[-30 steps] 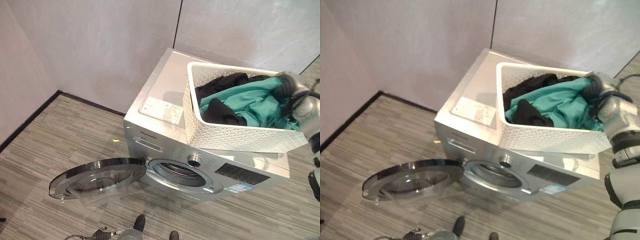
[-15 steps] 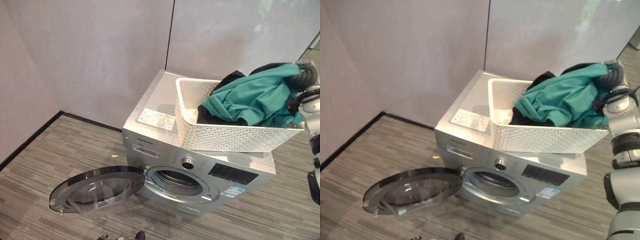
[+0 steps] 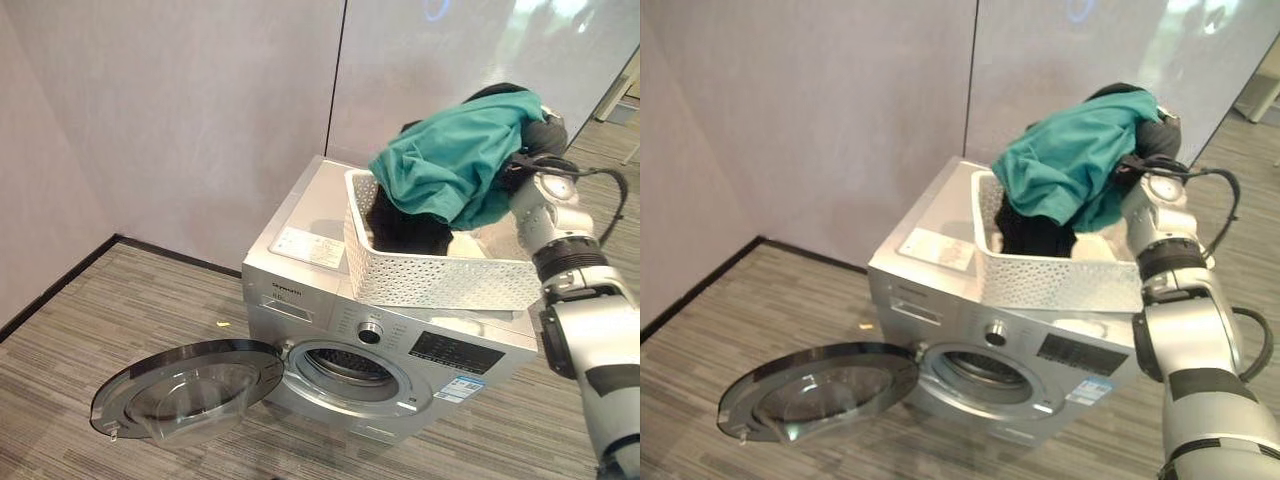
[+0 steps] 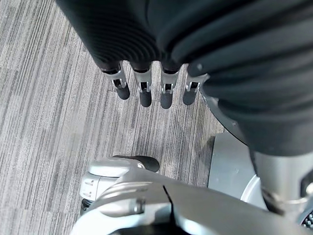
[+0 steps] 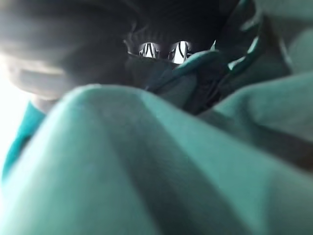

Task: Grab the laundry basket,head to the washer,open it,put in the laundry and shut it.

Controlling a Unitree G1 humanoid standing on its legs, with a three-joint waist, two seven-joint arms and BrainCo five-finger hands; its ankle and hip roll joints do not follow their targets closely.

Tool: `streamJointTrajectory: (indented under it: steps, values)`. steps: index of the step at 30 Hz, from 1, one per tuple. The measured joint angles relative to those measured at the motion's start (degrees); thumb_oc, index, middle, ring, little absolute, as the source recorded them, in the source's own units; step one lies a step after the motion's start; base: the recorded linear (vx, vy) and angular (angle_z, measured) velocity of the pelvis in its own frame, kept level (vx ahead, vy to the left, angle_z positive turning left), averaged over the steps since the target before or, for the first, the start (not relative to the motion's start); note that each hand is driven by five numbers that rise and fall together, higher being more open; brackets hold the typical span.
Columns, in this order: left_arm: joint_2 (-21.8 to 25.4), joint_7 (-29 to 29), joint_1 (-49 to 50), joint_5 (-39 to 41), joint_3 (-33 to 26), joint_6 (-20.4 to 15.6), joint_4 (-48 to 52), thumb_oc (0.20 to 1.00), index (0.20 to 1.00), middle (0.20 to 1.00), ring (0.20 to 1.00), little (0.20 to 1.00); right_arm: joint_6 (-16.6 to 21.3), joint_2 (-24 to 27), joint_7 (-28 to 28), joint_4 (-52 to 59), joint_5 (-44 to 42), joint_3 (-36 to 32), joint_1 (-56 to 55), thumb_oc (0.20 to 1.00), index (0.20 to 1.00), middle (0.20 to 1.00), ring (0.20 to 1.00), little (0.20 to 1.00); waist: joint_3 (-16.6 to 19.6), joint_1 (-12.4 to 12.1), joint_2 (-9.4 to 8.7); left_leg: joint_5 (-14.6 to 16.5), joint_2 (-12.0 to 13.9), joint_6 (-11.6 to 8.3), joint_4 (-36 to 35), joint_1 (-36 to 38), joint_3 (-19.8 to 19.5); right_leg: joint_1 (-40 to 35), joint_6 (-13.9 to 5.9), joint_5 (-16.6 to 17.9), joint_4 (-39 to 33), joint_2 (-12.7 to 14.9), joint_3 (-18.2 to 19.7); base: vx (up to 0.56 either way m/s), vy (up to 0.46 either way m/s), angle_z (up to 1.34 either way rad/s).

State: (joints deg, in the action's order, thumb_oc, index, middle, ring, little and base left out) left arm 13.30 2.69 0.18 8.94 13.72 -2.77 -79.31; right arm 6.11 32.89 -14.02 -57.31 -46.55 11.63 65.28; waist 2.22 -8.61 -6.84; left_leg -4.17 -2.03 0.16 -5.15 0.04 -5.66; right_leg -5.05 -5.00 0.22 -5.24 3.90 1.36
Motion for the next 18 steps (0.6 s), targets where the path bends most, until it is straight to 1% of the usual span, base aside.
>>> streamJointTrajectory:
  steps: [3,6,10,11,13,14,15,16,18]
  values:
    - [0.01,0.98,0.79,0.01,0.00,0.00,0.03,1.000,1.000,1.000,1.000,1.000,0.92,-2.11,-1.78,3.73,0.01,-0.03,0.71,0.200,0.200,0.200,0.200,0.200,0.01,-0.16,-0.01,0.03,0.00,-0.01,0.00,-0.04,-0.06,0.01,0.00,-0.01,-0.09,0.01,-0.05,0.00,0.000,0.00]
    - [0.07,0.99,0.98,0.01,-0.09,-0.01,0.02,1.000,1.000,1.000,1.000,1.000,1.61,-2.11,-2.04,4.95,0.47,0.54,1.21,0.200,0.200,0.200,0.200,0.200,0.02,-0.28,-0.04,0.03,-0.05,-0.01,0.00,-0.10,-0.15,0.02,-0.01,-0.01,0.03,0.01,-0.19,0.00,0.000,0.00]
    - [0.41,0.97,1.50,-0.04,-1.53,-0.16,-0.09,1.000,1.000,1.000,1.000,1.000,1.13,0.66,0.02,3.16,5.27,3.90,1.30,0.200,0.200,0.200,0.200,0.200,0.16,-0.14,-0.69,0.19,-0.06,-0.21,0.00,-0.27,-0.28,0.15,-0.03,-0.11,-0.10,0.02,-0.40,0.00,0.000,0.00]
    - [0.36,0.99,1.43,-0.02,-1.83,-0.11,-0.35,1.000,1.000,1.000,1.000,1.000,0.18,1.81,0.70,2.34,7.55,5.04,1.32,0.200,0.200,0.200,0.200,0.200,0.31,-0.08,-0.96,0.21,-0.07,-0.19,0.01,-0.27,-0.29,0.15,-0.04,-0.22,-0.11,0.04,-0.34,0.00,0.000,0.00]
    - [0.42,0.97,1.94,-0.04,-2.27,-0.18,-0.50,1.000,1.000,1.000,1.000,1.000,-0.18,3.10,1.37,0.54,9.89,5.38,1.32,0.200,0.200,0.200,0.200,0.200,0.42,-0.08,-1.21,0.25,-0.17,-0.09,0.01,-0.27,-0.34,0.12,-0.12,-0.28,-0.11,0.12,-0.39,0.00,0.000,0.00]
    - [0.52,0.92,1.93,-0.07,-2.33,-0.17,-0.48,1.000,1.000,1.000,1.000,1.000,-0.32,4.52,2.64,-1.67,12.55,7.79,1.56,0.200,0.200,0.200,0.200,0.200,0.48,-0.15,-1.43,0.24,-0.22,-0.05,0.01,-0.27,-0.41,0.11,-0.13,-0.29,-0.11,0.16,-0.45,0.01,0.007,0.06]
    - [0.82,0.86,1.93,-0.23,-2.35,-0.20,-0.49,1.000,1.000,1.000,1.000,1.000,-1.60,7.02,4.59,-4.45,15.95,12.31,2.09,0.200,0.200,0.200,0.200,0.200,0.51,-0.21,-1.79,0.24,-0.27,-0.03,0.01,-0.29,-0.64,0.05,-0.18,-0.38,-0.11,0.20,-0.64,0.01,0.008,0.05]
    - [1.09,0.84,1.93,-0.41,-2.37,-0.21,-0.50,1.000,1.000,1.000,1.000,1.000,-2.65,8.28,5.67,-5.48,18.14,13.88,2.13,0.200,0.200,0.200,0.200,0.200,0.48,-0.19,-2.08,0.26,-0.27,0.01,0.01,-0.29,-0.62,0.06,-0.18,-0.39,-0.11,0.20,-0.62,0.00,0.000,0.00]
    - [1.37,0.84,2.12,-0.48,-2.36,-0.15,-0.70,1.000,1.000,1.000,1.000,1.000,-3.76,9.26,7.41,-7.04,21.94,14.68,2.14,0.200,0.200,0.200,0.200,0.200,0.51,0.14,-2.30,0.29,-0.27,0.08,0.01,-0.30,-0.53,0.10,-0.17,-0.40,-0.11,0.22,-0.55,0.01,0.002,-0.04]
